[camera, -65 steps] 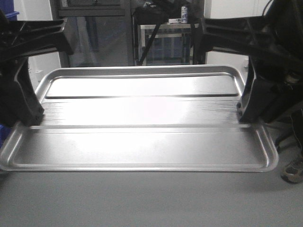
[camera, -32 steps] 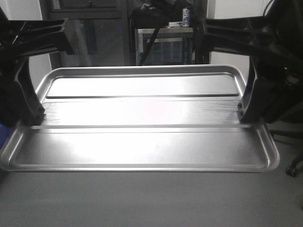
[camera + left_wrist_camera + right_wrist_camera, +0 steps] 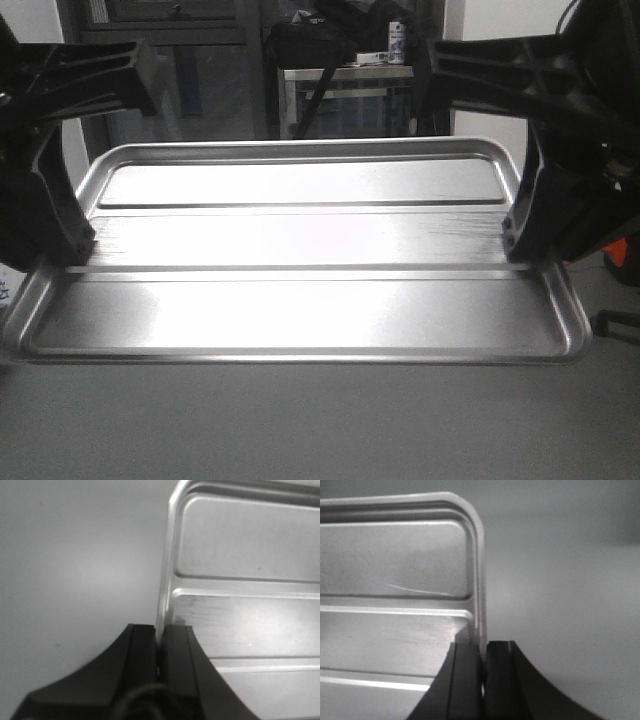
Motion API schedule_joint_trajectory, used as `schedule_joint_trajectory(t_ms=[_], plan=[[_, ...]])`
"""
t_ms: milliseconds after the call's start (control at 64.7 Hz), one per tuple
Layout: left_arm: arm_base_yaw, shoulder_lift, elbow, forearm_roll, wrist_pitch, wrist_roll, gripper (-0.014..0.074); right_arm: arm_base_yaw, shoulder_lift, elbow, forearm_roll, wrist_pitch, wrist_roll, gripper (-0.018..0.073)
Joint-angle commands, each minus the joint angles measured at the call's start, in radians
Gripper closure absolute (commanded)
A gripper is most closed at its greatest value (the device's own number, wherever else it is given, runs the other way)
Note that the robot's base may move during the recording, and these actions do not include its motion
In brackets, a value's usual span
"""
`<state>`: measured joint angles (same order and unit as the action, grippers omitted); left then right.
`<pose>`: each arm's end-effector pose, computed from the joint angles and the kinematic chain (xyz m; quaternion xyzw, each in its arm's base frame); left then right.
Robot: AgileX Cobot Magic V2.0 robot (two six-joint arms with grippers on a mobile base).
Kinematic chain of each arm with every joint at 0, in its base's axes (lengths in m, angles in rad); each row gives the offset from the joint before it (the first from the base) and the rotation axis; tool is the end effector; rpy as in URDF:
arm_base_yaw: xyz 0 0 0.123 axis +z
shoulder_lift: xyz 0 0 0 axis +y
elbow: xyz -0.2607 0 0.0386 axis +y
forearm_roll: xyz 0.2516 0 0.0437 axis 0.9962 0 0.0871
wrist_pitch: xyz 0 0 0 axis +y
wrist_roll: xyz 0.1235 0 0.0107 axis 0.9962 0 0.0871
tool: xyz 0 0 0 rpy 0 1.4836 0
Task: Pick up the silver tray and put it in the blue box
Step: 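Carry the tray in both grippers to the shelf of blue bins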
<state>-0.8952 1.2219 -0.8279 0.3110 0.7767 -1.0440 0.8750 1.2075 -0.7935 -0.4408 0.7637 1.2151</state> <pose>0.1805 -0.1827 0.2194 0.0095 0.9621 -0.1219 0.2437 0.1891 0.1693 0.2170 0.0447 0.9540 0.1082 0.2760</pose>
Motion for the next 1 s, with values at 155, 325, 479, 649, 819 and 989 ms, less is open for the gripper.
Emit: schedule_joint_trajectory(t_ms=[155,325,479,649,819,989], plan=[[-0.001,-0.020,-0.026,0.043,0.023,-0.015,0.0700,-0.006,-0.020,-0.019,-0.055,0.049,-0.003,0.0501],[-0.001,-0.020,-0.026,0.044,0.023,-0.015,0.0700,-0.006,-0.020,-0.019,-0.055,0.048,-0.003,0.0501],[-0.001,-0.020,-0.026,0.044,0.023,-0.015,0.0700,-0.006,-0.020,-0.019,-0.056,0.049,-0.003,0.0501],[-0.001,-0.020,-0.026,0.044,0.023,-0.015,0.0700,-0.006,-0.020,-0.019,-0.056,0.049,-0.003,0.0501],[-0.001,-0.020,-0.026,0.044,0.023,-0.015,0.0700,-0.006,-0.020,-0.019,-0.056,0.049,-0.003,0.0501],[-0.001,-0.020,-0.026,0.044,0.023,-0.015,0.0700,-0.006,-0.020,-0.019,-0.056,0.050,-0.003,0.0501]])
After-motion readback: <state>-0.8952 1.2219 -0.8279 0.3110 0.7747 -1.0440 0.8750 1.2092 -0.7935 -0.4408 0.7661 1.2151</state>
